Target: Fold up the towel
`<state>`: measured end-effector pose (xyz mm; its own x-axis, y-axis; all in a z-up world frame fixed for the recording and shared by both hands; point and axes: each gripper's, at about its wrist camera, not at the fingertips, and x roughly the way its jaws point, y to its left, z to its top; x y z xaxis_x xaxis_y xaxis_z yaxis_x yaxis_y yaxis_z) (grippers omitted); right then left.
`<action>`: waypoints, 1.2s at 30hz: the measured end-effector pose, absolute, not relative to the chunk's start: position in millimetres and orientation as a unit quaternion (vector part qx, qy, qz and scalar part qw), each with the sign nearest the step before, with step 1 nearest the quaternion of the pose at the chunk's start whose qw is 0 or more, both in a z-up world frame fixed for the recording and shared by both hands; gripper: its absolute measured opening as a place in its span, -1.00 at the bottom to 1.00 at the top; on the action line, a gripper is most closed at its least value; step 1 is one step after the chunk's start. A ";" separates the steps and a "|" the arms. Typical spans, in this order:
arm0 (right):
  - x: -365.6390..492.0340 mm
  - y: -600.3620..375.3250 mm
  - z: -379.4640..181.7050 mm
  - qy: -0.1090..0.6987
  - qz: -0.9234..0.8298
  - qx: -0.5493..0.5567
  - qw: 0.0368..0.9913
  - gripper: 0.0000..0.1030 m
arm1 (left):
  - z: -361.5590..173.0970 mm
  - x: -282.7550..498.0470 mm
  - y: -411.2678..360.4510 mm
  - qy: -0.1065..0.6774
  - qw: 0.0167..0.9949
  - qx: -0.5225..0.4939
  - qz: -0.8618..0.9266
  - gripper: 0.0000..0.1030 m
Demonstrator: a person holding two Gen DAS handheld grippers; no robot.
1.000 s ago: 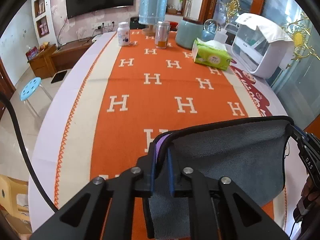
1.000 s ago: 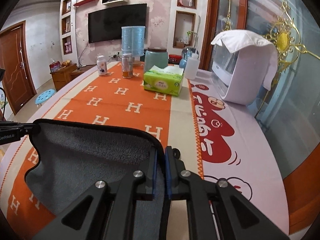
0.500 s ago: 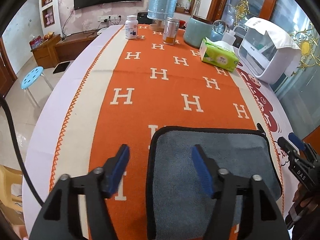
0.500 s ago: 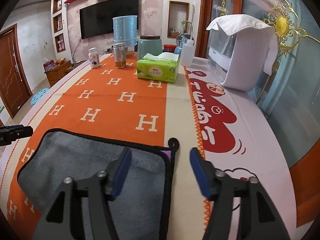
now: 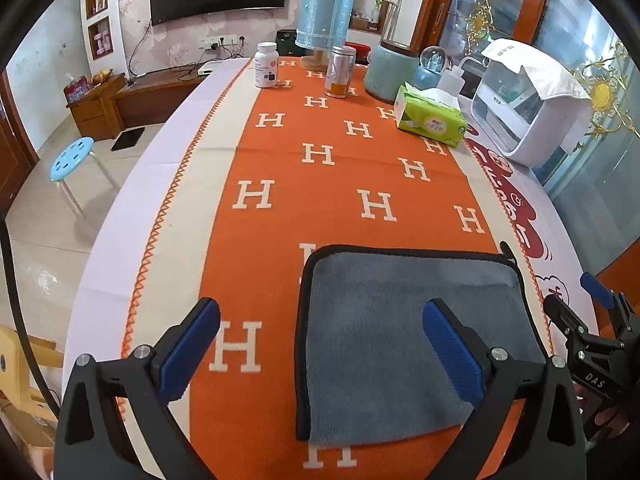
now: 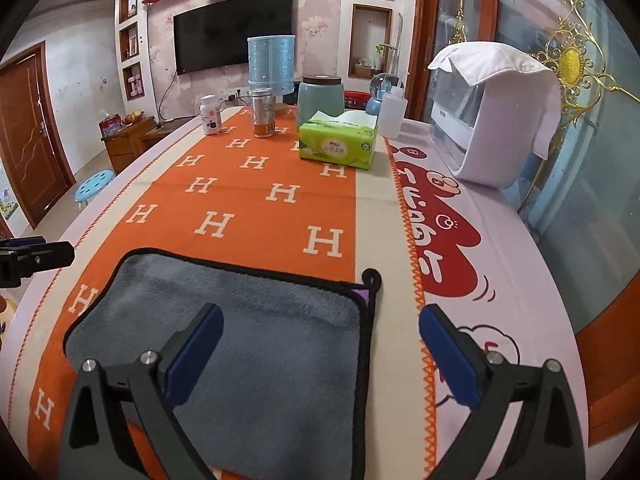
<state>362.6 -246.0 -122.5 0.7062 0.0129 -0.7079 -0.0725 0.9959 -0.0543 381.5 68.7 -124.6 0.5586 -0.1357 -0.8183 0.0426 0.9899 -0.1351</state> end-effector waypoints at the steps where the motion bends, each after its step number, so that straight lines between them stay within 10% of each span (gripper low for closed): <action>1: 359.4 -245.5 -121.7 0.384 0.024 -0.037 0.922 0.98 | -122.8 378.3 69.2 0.467 0.882 -0.051 -0.050 0.96; 36: 164.7 -212.4 -108.1 0.461 0.067 0.004 0.885 0.99 | -97.5 168.6 82.7 0.491 0.866 -0.088 -0.013 0.96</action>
<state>164.7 -212.4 -108.1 0.5650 0.1230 -0.8159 -0.1147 0.9909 0.0699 168.6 82.7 -97.5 0.5166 -0.1094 -0.8492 -0.0630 0.9843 -0.1651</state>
